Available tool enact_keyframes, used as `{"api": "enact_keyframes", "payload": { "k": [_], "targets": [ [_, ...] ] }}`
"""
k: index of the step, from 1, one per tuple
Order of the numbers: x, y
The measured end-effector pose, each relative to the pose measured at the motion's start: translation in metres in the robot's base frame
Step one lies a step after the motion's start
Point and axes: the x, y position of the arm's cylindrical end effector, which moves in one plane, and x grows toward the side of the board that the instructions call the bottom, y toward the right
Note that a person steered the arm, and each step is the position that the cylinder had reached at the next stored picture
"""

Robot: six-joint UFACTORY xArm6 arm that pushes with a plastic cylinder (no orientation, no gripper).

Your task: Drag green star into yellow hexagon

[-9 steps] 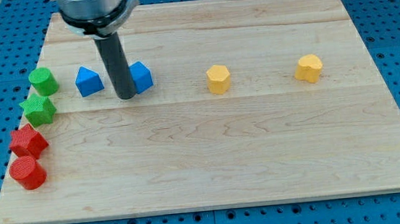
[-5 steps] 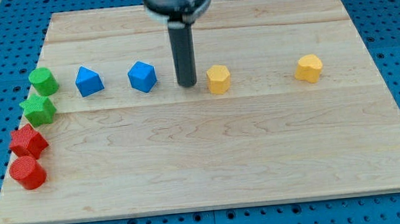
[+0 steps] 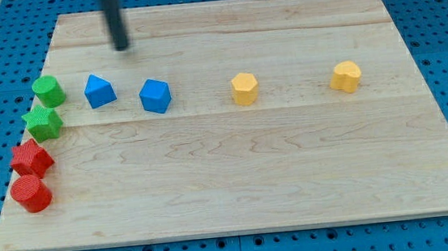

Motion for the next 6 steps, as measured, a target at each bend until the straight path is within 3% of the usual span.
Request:
{"api": "enact_keyframes", "payload": {
  "k": [1, 2, 3, 4, 6],
  "targets": [
    [0.002, -0.076],
    [0.013, -0.078],
    [0.083, -0.077],
    [0.126, -0.078],
    [0.168, -0.063]
  ]
}}
